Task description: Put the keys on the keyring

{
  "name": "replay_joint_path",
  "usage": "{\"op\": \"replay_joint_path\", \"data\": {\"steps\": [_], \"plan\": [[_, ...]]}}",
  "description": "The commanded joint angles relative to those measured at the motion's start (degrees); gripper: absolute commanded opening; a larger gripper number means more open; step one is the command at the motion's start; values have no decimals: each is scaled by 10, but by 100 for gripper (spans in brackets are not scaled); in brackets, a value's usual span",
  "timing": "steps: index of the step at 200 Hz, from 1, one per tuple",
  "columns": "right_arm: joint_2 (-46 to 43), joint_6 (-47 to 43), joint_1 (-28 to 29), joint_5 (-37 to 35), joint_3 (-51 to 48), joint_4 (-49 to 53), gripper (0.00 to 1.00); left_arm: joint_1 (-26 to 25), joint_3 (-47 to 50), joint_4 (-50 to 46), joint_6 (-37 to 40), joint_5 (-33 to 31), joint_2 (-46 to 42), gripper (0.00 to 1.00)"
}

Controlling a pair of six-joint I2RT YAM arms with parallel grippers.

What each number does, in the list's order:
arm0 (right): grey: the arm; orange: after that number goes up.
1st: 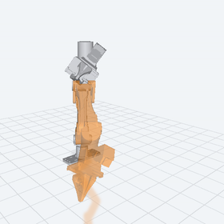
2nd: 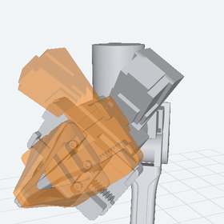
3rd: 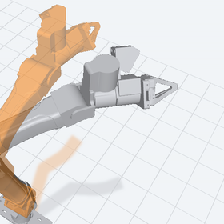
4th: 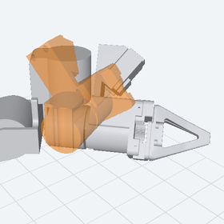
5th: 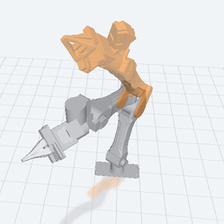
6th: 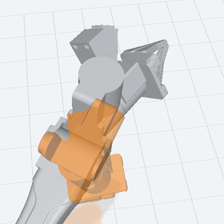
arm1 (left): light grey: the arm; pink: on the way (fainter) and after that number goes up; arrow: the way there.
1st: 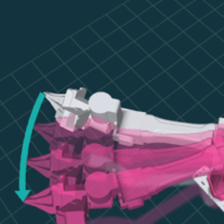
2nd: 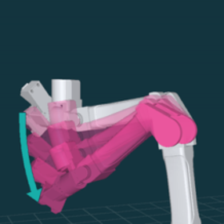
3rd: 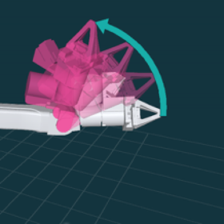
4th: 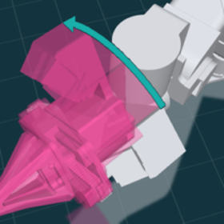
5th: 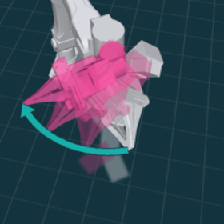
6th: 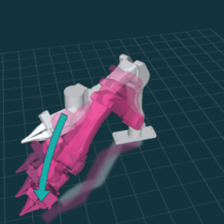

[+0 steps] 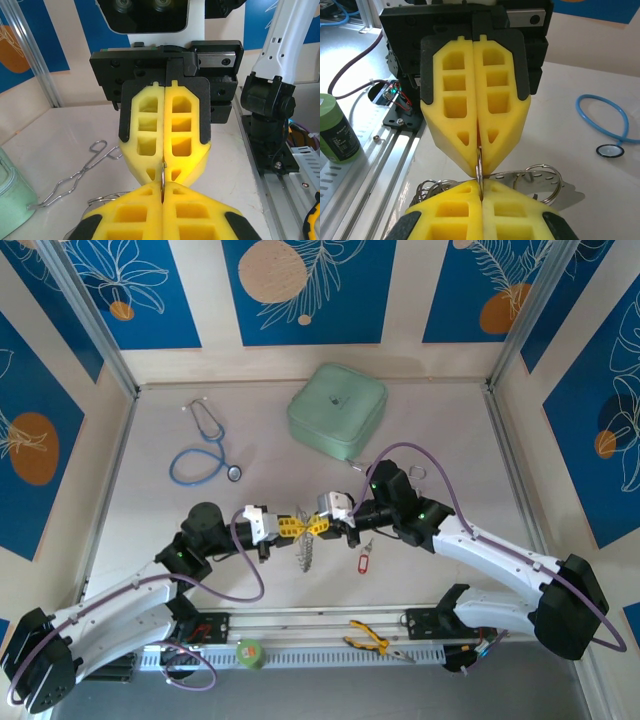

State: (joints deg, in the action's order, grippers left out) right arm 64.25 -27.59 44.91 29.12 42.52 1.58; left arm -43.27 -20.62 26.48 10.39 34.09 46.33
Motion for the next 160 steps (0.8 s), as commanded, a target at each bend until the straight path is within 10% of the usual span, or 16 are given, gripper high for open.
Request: {"op": "replay_joint_path", "data": {"steps": [1, 95, 160], "plan": [[-4, -20, 4, -43, 23, 39, 24, -2, -17, -23, 16, -13, -7, 0], [18, -87, 26, -101, 85, 141, 26, -3, -114, -215, 116, -15, 9, 0], [25, -75, 27, -77, 88, 128, 1, -3, -121, -217, 119, -15, 14, 0]]}}
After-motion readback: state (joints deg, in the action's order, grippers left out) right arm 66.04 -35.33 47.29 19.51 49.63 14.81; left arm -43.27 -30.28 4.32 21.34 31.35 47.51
